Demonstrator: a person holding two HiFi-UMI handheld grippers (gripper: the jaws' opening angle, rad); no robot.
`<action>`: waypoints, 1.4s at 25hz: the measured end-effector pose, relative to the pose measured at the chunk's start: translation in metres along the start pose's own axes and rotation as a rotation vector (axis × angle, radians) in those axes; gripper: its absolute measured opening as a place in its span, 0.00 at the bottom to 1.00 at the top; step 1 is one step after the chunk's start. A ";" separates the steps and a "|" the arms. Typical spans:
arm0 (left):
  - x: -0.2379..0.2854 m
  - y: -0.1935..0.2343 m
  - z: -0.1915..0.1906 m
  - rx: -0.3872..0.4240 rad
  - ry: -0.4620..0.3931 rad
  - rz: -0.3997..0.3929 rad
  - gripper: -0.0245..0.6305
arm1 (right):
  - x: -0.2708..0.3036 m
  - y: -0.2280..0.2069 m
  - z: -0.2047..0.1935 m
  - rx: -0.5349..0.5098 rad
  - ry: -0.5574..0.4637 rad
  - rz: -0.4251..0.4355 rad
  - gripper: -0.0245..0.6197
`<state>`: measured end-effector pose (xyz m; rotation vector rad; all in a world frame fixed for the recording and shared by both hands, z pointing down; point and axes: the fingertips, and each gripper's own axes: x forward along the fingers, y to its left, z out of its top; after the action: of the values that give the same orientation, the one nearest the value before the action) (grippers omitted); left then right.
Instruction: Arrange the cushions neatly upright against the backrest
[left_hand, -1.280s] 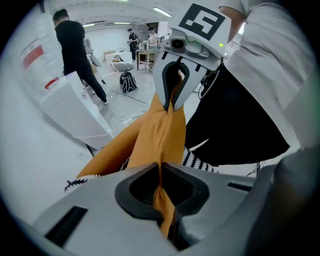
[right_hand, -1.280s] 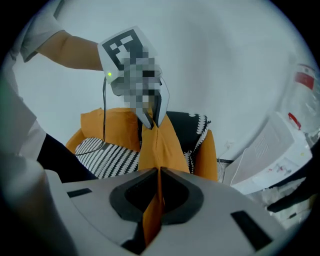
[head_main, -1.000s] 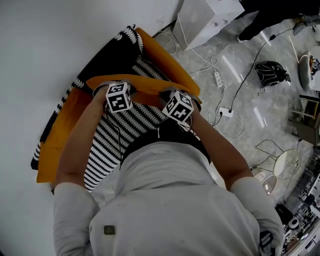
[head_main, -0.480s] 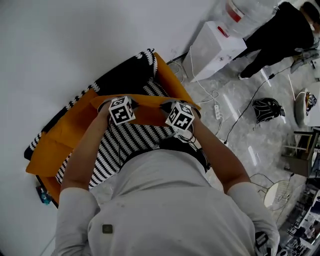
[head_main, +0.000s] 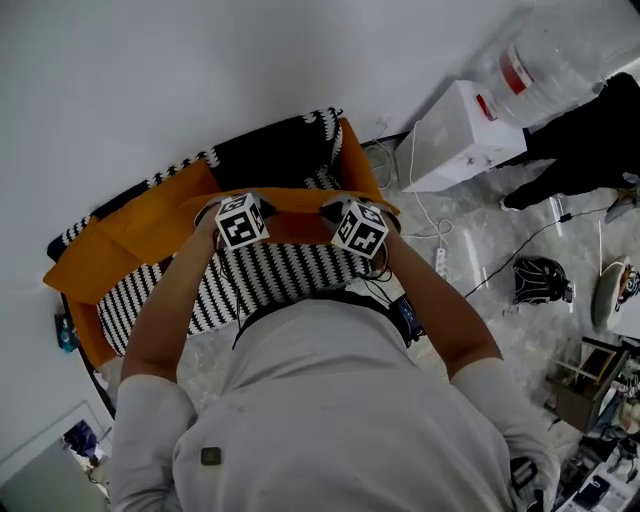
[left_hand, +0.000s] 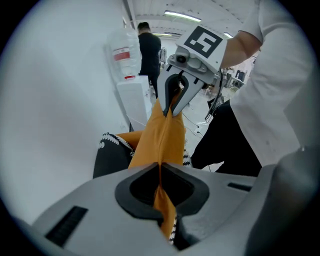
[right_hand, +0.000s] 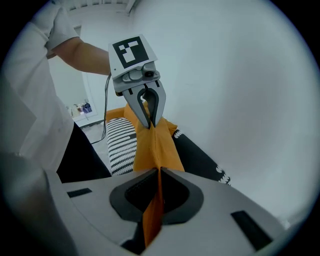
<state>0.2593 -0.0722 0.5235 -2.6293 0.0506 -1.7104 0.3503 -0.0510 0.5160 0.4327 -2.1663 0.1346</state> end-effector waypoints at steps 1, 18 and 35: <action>0.002 0.003 0.002 -0.016 0.004 0.009 0.07 | 0.000 -0.005 -0.002 -0.014 -0.002 0.010 0.10; 0.032 0.069 -0.003 -0.210 0.024 0.062 0.07 | 0.038 -0.080 -0.005 -0.118 -0.024 0.157 0.10; 0.093 0.168 -0.068 -0.318 -0.020 0.040 0.07 | 0.139 -0.155 0.005 -0.149 0.040 0.160 0.10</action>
<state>0.2304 -0.2424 0.6326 -2.8363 0.4044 -1.7958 0.3264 -0.2322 0.6149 0.1696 -2.1523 0.0689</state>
